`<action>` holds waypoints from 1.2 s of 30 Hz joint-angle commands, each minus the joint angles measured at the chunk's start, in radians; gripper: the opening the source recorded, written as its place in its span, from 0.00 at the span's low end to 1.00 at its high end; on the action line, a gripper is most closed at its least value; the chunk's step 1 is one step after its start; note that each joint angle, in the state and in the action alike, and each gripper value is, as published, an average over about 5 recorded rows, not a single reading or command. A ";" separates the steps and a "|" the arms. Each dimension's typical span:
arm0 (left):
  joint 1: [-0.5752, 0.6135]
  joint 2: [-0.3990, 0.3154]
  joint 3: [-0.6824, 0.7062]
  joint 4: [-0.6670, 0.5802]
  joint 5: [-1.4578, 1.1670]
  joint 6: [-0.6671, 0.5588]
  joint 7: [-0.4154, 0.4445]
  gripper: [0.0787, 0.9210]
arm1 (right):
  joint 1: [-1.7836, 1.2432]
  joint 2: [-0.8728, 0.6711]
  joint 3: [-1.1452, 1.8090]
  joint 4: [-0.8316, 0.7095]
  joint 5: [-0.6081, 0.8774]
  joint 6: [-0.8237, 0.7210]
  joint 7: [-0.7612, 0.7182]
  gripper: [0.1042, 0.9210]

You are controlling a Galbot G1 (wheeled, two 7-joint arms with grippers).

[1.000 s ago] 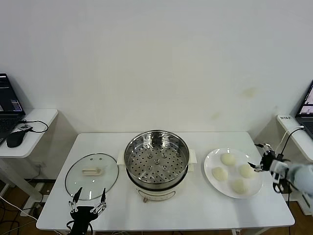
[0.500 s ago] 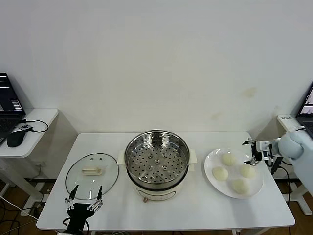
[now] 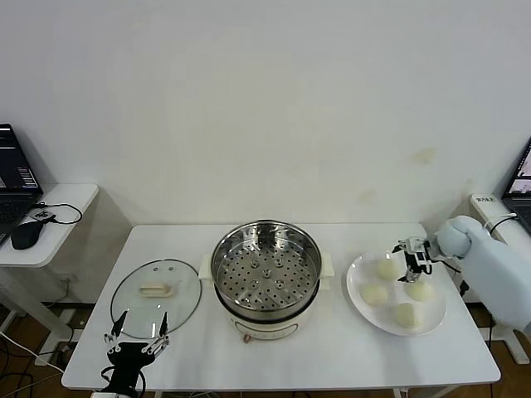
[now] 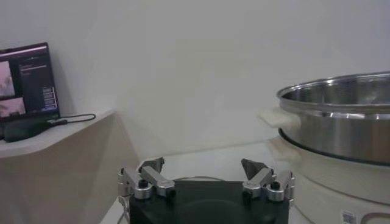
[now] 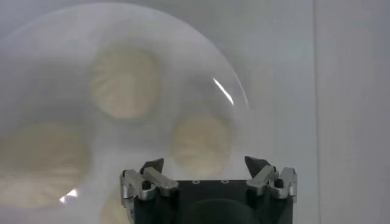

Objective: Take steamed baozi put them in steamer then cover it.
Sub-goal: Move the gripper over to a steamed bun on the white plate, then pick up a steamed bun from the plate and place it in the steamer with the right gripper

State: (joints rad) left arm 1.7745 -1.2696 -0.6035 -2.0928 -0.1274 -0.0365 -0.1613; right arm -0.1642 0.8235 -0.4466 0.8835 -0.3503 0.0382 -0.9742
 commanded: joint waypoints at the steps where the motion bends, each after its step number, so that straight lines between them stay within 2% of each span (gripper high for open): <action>1: -0.002 0.001 -0.004 0.000 0.000 -0.001 -0.001 0.88 | 0.041 0.068 -0.041 -0.088 -0.035 0.000 -0.003 0.88; 4: -0.004 0.001 -0.004 0.001 0.000 -0.001 -0.002 0.88 | 0.042 0.074 -0.041 -0.097 -0.039 0.000 -0.003 0.87; 12: -0.010 0.001 -0.003 0.002 0.000 0.001 -0.004 0.88 | 0.038 0.079 -0.050 -0.103 -0.042 0.001 -0.014 0.72; 21: -0.014 0.005 -0.005 0.001 -0.005 0.002 -0.005 0.88 | 0.066 0.049 -0.094 -0.055 0.019 -0.007 -0.038 0.64; 27: -0.020 0.011 -0.006 0.001 -0.020 0.004 -0.004 0.88 | 0.161 -0.034 -0.193 0.062 0.108 -0.021 -0.057 0.63; 36: -0.033 0.024 0.003 0.000 -0.040 0.003 -0.001 0.88 | 0.483 -0.187 -0.439 0.329 0.359 -0.087 -0.100 0.65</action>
State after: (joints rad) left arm 1.7470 -1.2489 -0.6037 -2.0919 -0.1593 -0.0335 -0.1638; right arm 0.0790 0.7460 -0.6979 1.0161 -0.1801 -0.0154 -1.0529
